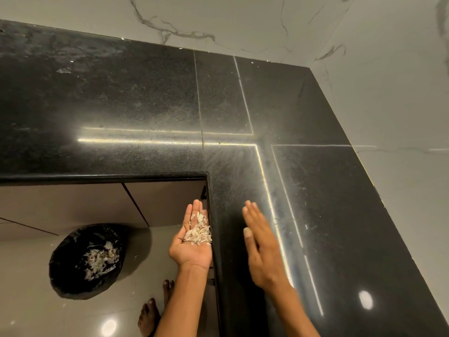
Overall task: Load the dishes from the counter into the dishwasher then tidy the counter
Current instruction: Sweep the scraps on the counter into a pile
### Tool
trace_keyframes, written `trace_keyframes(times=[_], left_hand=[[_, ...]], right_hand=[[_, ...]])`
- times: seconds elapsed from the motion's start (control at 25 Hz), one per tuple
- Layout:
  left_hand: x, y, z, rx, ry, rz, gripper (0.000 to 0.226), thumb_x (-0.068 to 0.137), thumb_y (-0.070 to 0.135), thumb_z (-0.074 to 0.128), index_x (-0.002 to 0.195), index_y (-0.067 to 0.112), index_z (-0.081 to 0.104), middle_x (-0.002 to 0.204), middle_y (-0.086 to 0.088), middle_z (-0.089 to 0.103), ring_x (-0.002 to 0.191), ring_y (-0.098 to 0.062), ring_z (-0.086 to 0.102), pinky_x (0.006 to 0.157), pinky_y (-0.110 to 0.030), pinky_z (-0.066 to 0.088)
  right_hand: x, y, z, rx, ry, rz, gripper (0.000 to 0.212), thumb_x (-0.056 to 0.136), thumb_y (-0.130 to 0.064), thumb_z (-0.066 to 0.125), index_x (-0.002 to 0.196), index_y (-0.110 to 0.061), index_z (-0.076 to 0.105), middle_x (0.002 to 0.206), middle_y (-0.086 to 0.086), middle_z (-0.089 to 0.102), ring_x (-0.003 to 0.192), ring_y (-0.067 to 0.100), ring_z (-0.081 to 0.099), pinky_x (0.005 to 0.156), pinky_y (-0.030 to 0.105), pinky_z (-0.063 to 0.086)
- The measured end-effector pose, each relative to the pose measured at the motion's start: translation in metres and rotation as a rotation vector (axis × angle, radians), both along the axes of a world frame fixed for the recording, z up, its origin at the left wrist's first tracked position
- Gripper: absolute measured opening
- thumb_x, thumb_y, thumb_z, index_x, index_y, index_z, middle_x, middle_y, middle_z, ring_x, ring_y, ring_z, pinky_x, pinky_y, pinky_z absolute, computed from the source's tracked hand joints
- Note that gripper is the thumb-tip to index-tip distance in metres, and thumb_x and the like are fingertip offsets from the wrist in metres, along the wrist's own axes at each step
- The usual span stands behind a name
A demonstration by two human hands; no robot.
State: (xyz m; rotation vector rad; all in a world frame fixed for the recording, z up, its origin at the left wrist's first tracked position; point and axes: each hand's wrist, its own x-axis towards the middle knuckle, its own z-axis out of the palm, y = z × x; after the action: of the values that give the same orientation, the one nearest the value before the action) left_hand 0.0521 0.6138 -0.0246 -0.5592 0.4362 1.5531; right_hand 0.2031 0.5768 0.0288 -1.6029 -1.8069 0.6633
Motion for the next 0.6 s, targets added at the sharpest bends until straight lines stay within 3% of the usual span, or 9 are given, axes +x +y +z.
trace_keyframes(times=[0.08, 0.16, 0.24, 0.4, 0.52, 0.6], left_hand=[[0.001, 0.0, 0.001, -0.015, -0.028, -0.008, 0.049, 0.094, 0.011, 0.028, 0.134, -0.003, 0.053, 0.135, -0.02, 0.059, 0.127, -0.031, 0.057, 0.112, -0.045, 0.036], [0.002, -0.001, 0.005, -0.034, -0.036, 0.008, 0.051, 0.097, 0.011, 0.021, 0.134, -0.003, 0.052, 0.133, -0.021, 0.061, 0.126, -0.031, 0.057, 0.113, -0.045, 0.035], [0.001, -0.003, 0.006, -0.048, -0.047, 0.021, 0.051, 0.097, 0.011, 0.02, 0.134, -0.004, 0.052, 0.133, -0.021, 0.061, 0.126, -0.032, 0.058, 0.114, -0.045, 0.035], [0.002, -0.002, 0.01, -0.061, -0.007, 0.007, 0.05, 0.095, 0.01, 0.024, 0.135, -0.003, 0.052, 0.135, -0.02, 0.06, 0.126, -0.031, 0.058, 0.11, -0.044, 0.039], [0.0, -0.003, 0.009, -0.014, 0.01, -0.001, 0.055, 0.08, 0.007, 0.042, 0.132, -0.003, 0.055, 0.137, -0.02, 0.058, 0.124, -0.032, 0.059, 0.101, -0.043, 0.042], [-0.001, -0.005, 0.009, 0.008, 0.017, -0.032, 0.058, 0.078, 0.01, 0.042, 0.133, -0.001, 0.055, 0.137, -0.017, 0.059, 0.125, -0.03, 0.058, 0.1, -0.042, 0.042]], right_hand=[[0.033, 0.01, -0.008, 0.01, -0.085, -0.217, 0.05, 0.105, -0.027, 0.038, 0.154, -0.014, 0.036, 0.164, -0.004, 0.026, 0.152, 0.009, 0.018, 0.125, 0.035, 0.017], [0.063, 0.013, -0.019, -0.097, -0.225, -0.429, 0.061, 0.103, -0.04, 0.029, 0.158, -0.015, 0.02, 0.167, -0.001, 0.013, 0.154, 0.007, 0.004, 0.126, 0.039, 0.008], [0.073, 0.01, -0.025, -0.232, -0.39, -0.498, 0.07, 0.1, -0.053, 0.016, 0.158, -0.015, 0.002, 0.168, 0.005, -0.001, 0.153, 0.01, -0.01, 0.126, 0.04, 0.0], [0.01, -0.004, -0.027, -0.201, -0.447, -0.265, 0.076, 0.099, -0.057, 0.01, 0.159, -0.012, 0.002, 0.167, 0.004, -0.01, 0.152, 0.012, -0.018, 0.126, 0.037, -0.006], [-0.048, -0.021, -0.024, -0.124, -0.405, -0.043, 0.068, 0.104, -0.049, 0.016, 0.16, -0.011, 0.005, 0.168, 0.003, -0.006, 0.154, 0.015, -0.01, 0.125, 0.036, -0.004], [-0.068, -0.027, -0.019, -0.112, -0.284, 0.073, 0.063, 0.106, -0.041, 0.024, 0.16, -0.013, 0.009, 0.169, -0.001, -0.001, 0.155, 0.012, -0.004, 0.125, 0.035, -0.001]])
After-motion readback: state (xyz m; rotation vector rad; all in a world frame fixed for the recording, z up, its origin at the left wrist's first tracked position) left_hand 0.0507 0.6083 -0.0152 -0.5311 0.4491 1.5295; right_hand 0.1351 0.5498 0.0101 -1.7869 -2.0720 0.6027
